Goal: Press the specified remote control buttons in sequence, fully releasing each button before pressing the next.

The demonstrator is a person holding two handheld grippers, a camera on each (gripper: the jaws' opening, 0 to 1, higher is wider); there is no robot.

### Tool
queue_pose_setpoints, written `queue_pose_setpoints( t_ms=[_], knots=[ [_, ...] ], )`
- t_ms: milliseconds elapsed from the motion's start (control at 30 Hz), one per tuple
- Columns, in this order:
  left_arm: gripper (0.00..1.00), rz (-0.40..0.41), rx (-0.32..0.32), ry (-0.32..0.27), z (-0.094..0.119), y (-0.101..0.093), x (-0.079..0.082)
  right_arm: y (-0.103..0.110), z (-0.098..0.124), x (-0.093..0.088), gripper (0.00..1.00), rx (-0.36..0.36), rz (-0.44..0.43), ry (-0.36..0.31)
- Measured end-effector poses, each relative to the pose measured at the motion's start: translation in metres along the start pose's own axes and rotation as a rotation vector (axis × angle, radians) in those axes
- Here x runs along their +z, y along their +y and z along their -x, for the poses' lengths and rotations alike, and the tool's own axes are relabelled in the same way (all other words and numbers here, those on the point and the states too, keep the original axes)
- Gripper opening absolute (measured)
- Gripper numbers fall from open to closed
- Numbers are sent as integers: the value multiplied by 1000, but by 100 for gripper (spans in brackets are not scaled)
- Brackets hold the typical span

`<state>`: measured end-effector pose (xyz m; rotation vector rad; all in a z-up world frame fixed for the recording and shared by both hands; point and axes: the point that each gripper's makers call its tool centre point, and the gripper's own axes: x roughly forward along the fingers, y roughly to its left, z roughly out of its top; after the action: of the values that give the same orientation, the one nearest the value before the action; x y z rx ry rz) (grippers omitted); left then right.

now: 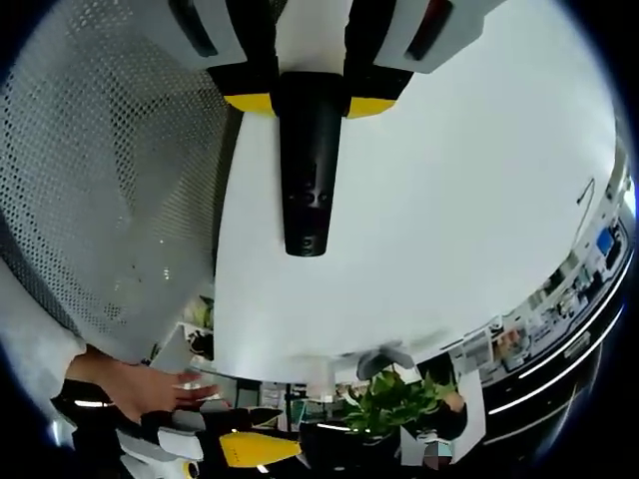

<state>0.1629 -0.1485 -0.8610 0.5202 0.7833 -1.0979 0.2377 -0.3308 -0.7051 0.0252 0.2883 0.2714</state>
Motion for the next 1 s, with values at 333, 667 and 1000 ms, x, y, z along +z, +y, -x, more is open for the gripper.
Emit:
queue_pose_setpoints(
  t_ms=[333, 667, 1000],
  knots=[
    [23, 6, -69, 12, 3, 16, 13, 5, -3, -10, 99, 17, 50, 55],
    [23, -128, -39, 52, 7, 68, 26, -1, -6, -18, 97, -7, 52, 95],
    [23, -219, -3, 75, 7, 129, 37, -2, -6, -24, 95, -14, 60, 129]
  ],
)
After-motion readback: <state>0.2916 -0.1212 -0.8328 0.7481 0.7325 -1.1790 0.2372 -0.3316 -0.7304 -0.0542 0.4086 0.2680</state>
